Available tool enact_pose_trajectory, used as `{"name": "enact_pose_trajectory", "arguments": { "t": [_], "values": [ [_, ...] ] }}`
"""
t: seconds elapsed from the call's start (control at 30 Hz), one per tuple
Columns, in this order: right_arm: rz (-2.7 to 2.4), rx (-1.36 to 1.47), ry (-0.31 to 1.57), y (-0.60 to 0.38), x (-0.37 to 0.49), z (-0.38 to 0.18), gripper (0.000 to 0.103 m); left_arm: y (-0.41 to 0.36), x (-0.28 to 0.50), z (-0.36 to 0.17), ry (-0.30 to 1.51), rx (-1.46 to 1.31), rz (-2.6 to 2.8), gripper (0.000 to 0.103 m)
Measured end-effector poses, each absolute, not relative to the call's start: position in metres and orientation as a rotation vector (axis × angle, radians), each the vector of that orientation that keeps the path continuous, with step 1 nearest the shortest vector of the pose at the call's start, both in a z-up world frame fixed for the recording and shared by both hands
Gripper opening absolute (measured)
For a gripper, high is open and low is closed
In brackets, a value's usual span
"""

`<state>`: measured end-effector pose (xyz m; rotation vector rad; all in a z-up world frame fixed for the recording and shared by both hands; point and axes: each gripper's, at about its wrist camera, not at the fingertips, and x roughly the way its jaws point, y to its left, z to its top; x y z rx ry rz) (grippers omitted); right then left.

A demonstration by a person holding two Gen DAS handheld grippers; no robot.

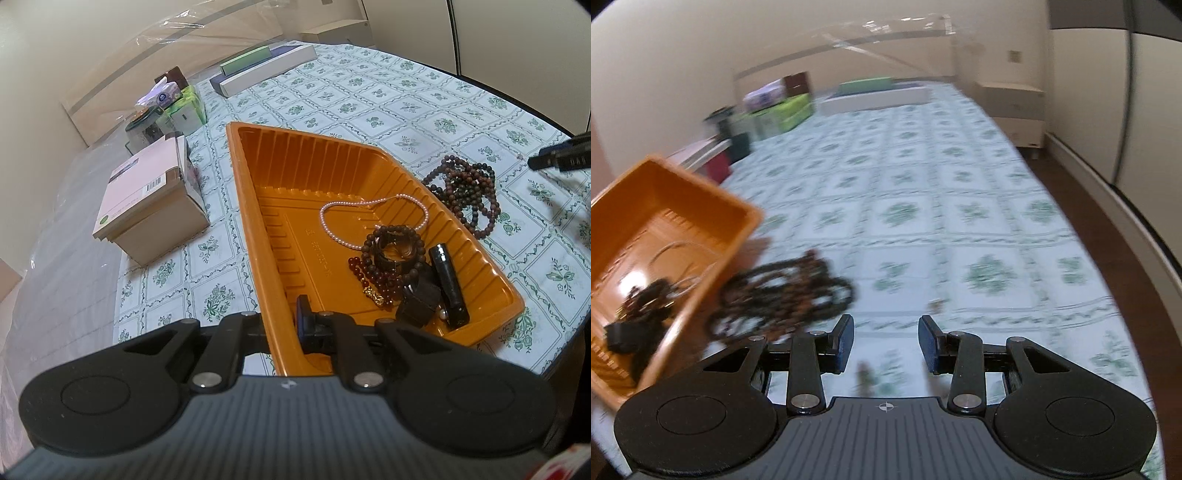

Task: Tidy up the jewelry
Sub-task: 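Carry the red bead bracelet into the orange tray and open the right gripper, then pinch a small metal earring from the bed with the right gripper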

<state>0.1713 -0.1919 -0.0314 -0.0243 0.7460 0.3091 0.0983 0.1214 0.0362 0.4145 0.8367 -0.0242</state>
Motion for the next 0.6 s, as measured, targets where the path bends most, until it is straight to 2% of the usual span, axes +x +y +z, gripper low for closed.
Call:
{"name": "enact_pose_trajectory", "arguments": {
  "t": [0.37,0.5,0.6],
  "values": [
    [0.291,-0.110,0.727,-0.201,0.197,-0.048,0.038,0.122,0.098,0.037,0.838,0.420,-0.022,0.009],
    [0.315,-0.168,0.723,-0.193,0.202,-0.056,0.028,0.122,0.098,0.037,0.839,0.420,-0.022,0.009],
    [0.312,-0.196,0.715,-0.190,0.205,-0.061,0.026,0.122,0.098,0.037,0.840,0.420,-0.021,0.009]
  ]
}}
